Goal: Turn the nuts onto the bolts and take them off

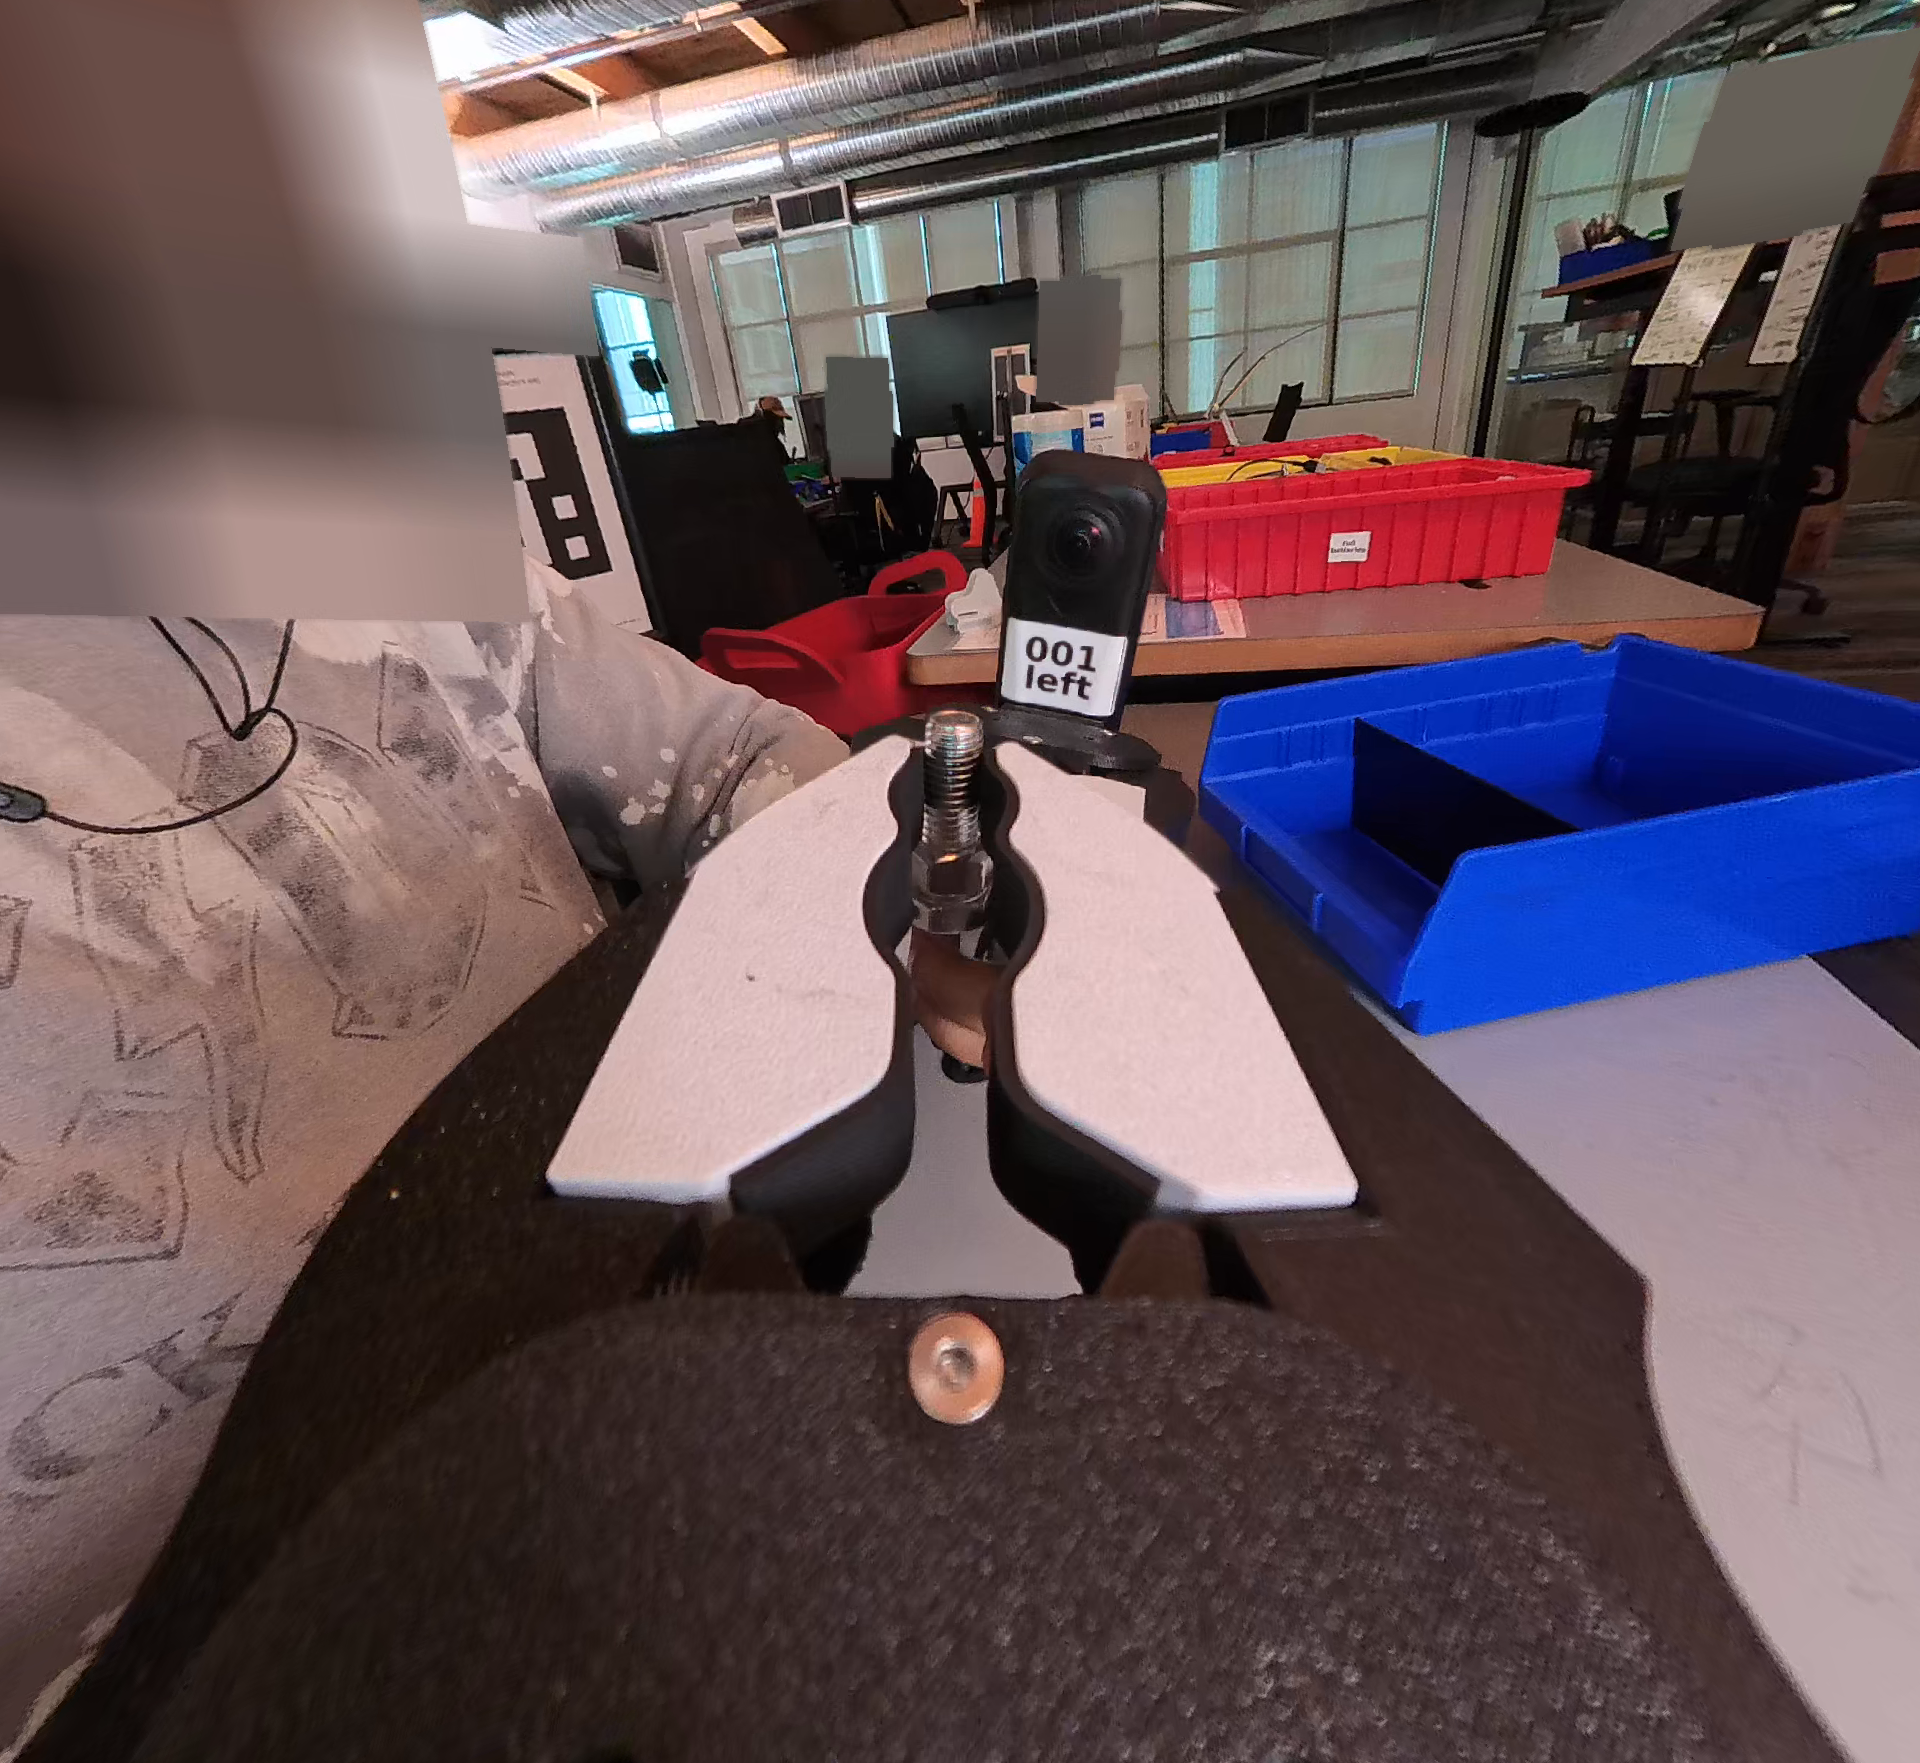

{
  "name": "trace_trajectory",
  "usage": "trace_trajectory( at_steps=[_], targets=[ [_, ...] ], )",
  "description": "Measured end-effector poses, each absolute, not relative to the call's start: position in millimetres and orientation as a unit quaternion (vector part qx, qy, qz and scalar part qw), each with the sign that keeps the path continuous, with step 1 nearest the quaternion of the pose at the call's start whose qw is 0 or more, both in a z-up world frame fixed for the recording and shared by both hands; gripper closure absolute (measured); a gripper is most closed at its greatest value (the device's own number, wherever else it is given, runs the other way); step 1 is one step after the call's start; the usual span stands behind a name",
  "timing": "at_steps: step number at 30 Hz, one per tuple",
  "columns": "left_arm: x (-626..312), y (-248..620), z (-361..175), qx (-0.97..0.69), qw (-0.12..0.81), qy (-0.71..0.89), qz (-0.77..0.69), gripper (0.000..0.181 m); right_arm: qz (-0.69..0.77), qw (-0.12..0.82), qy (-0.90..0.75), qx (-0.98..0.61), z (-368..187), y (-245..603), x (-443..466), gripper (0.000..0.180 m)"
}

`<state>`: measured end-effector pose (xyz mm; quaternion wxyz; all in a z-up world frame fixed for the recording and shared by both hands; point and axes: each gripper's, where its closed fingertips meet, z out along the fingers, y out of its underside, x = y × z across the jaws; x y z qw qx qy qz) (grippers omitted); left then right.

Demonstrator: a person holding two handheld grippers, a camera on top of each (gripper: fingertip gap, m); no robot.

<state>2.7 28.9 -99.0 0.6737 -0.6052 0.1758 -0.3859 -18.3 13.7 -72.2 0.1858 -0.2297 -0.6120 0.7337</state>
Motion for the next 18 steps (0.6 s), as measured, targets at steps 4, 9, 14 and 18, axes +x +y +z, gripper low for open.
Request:
trace_trajectory(
  at_steps=[4,9,14,18],
  targets=[
    [-4,29,-104,-0.608,0.685,0.165,-0.366,0.162,0.728,0.189,-0.611,-0.248,-78,15,-24,0.170],
    [-34,37,-112,-0.617,0.723,0.100,-0.294,0.162,0.664,0.278,-0.607,-0.337,-85,39,-44,0.149],
    [-55,45,-127,-0.640,0.738,0.060,-0.205,0.162,0.620,0.367,-0.548,-0.425,-112,53,-54,0.146],
    [-48,46,-133,-0.639,0.738,0.065,-0.205,0.162,0.620,0.376,-0.526,-0.444,-123,43,-59,0.146]
  ],
)
